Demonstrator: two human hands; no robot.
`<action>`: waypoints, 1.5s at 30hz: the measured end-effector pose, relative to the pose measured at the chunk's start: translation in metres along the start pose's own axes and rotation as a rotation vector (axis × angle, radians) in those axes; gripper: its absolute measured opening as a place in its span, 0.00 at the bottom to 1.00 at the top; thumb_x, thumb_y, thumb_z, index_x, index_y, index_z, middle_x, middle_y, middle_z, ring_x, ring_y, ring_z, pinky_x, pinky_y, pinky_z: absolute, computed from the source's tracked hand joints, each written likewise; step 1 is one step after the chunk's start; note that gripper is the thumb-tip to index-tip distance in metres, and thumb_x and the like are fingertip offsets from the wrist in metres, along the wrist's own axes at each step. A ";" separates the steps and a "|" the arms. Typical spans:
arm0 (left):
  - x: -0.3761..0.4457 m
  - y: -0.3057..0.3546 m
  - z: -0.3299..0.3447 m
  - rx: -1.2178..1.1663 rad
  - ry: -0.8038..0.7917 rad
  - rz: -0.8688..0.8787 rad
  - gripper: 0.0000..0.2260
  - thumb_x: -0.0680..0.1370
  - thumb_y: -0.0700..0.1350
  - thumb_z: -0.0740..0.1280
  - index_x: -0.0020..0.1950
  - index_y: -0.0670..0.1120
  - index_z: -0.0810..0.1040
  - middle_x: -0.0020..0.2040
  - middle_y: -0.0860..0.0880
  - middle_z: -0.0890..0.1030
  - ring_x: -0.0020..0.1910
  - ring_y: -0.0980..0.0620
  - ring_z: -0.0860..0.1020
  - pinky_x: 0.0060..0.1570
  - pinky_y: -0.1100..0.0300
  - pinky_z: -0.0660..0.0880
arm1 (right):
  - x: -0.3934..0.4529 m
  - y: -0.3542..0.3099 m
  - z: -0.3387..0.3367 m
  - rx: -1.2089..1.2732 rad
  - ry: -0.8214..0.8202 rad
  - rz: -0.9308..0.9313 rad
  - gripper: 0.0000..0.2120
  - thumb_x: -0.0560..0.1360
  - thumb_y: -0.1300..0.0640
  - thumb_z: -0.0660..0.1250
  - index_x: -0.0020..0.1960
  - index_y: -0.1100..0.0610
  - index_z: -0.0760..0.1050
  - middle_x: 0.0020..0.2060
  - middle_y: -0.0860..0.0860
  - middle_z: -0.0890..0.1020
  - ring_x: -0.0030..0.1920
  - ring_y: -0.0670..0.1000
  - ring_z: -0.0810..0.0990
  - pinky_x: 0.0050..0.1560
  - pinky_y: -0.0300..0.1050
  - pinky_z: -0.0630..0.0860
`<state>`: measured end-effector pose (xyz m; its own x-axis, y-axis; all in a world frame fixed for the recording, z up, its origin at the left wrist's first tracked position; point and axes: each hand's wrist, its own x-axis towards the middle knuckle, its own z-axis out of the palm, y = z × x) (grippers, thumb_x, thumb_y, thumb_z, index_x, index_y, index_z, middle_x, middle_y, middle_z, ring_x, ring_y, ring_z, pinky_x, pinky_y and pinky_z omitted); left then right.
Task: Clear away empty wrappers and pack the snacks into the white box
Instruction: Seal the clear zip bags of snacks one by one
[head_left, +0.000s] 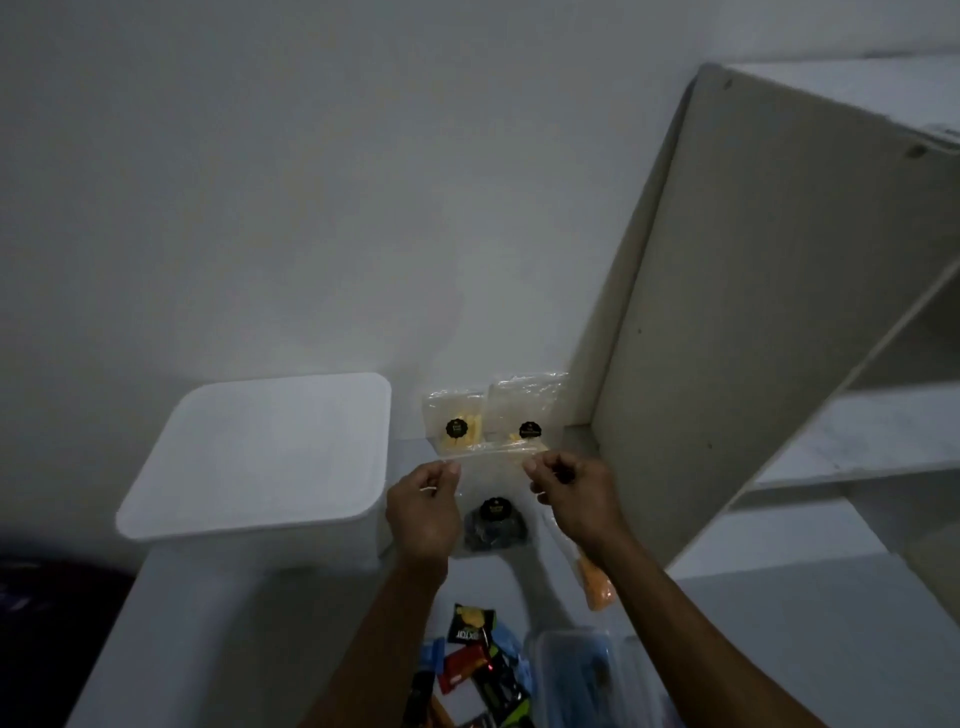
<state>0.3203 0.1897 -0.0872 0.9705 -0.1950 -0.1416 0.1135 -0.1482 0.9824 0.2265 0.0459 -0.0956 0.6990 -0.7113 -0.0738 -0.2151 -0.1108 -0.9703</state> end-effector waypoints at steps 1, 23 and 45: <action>0.012 -0.002 0.006 0.025 0.019 0.023 0.02 0.76 0.43 0.71 0.45 0.47 0.83 0.41 0.51 0.83 0.41 0.53 0.81 0.38 0.66 0.73 | 0.014 0.004 0.005 -0.001 -0.003 0.024 0.06 0.77 0.56 0.70 0.46 0.58 0.83 0.38 0.55 0.84 0.40 0.53 0.83 0.41 0.45 0.81; 0.165 -0.063 0.072 0.207 0.315 -0.213 0.09 0.76 0.45 0.69 0.53 0.45 0.83 0.50 0.46 0.84 0.51 0.45 0.80 0.55 0.51 0.77 | 0.165 0.066 0.104 -0.114 0.144 0.109 0.09 0.74 0.62 0.68 0.36 0.57 0.81 0.31 0.54 0.83 0.37 0.55 0.82 0.42 0.51 0.80; -0.025 -0.067 0.029 0.422 -0.092 -0.157 0.13 0.77 0.49 0.68 0.54 0.40 0.82 0.51 0.44 0.83 0.52 0.44 0.80 0.57 0.54 0.74 | -0.020 0.071 -0.005 -0.377 0.196 0.174 0.11 0.76 0.61 0.68 0.58 0.60 0.81 0.53 0.56 0.85 0.55 0.55 0.82 0.57 0.43 0.75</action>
<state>0.2818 0.1765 -0.1526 0.9235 -0.2209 -0.3136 0.1428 -0.5609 0.8155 0.1938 0.0489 -0.1619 0.4955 -0.8558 -0.1482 -0.5765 -0.1965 -0.7931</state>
